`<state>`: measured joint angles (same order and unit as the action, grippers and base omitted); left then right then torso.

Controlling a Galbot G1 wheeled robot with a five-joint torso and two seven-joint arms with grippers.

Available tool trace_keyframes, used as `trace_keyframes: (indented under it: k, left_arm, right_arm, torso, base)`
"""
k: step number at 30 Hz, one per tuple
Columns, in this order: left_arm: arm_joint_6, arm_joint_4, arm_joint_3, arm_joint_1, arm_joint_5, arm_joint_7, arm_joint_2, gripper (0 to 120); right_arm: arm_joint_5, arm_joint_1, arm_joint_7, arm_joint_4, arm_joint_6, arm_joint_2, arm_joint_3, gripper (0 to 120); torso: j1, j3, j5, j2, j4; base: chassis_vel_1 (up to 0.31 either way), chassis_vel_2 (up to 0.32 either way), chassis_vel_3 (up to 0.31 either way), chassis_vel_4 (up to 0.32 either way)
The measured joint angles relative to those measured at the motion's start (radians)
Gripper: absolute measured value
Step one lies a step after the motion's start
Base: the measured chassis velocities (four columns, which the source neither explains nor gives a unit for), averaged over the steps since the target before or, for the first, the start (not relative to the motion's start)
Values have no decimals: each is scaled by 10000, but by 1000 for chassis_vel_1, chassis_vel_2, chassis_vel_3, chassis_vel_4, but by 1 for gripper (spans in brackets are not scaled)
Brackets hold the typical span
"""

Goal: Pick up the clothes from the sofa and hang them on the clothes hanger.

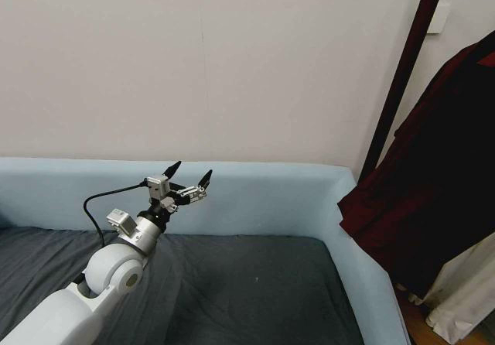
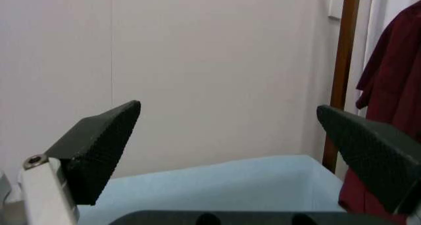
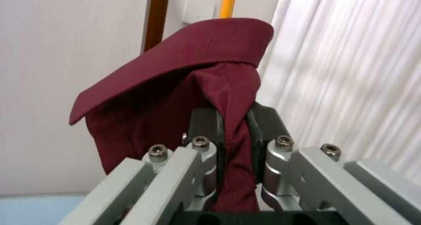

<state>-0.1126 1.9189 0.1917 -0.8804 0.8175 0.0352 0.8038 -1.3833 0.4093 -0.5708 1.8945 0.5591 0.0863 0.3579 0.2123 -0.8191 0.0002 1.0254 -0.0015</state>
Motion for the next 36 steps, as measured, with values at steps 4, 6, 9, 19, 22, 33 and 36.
trace_keyframes:
  k: [4, 6, 9, 19, 22, 33, 36]
  left_arm:
    - [29, -49, 3, -48, -87, 13, 47, 100]
    - [48, -80, -5, -53, -126, 14, 74, 100]
    - [101, -184, -57, -57, -215, 29, 155, 100]
    - [158, -985, -296, 196, -346, 66, 294, 100]
    - [161, -1142, -387, 309, -350, 65, 367, 100]
    - [75, -1680, -462, 478, -364, 32, 504, 100]
    - [25, -1788, -451, 476, -380, 17, 510, 100]
  right_arm:
    - [376, -44, 10, -99, -103, 504, -237, 8]
    - [648, -74, 32, -242, -154, 794, -357, 8]
    - [1564, -250, 175, -902, -237, 1464, -642, 8]
    - [4170, -2098, 804, -3496, -315, 3521, -1941, 8]
    - [4634, -2846, 787, -3937, -315, 4113, -2596, 8]
    - [5427, -5219, 550, -4973, -117, 5308, -4570, 8]
    - [5494, -5636, 508, -5131, -18, 5395, -4879, 8]
  torso:
    - [0, 0, -5, 1, 2]
    - [0, 0, -4, 1, 2]
    - [0, -1, -2, 0, 3]
    - [0, 0, -3, 0, -3]
    - [0, -2, -1, -1, 3]
    - [0, 0, -4, -1, -1]
    - [0, 0, -4, -1, -1]
  base:
    - [0, 0, 0, 0]
    - [0, 0, 0, 0]
    - [0, 0, 0, 0]
    - [0, 0, 0, 0]
    - [0, 0, 0, 0]
    - [0, 0, 0, 0]
    - [0, 0, 0, 0]
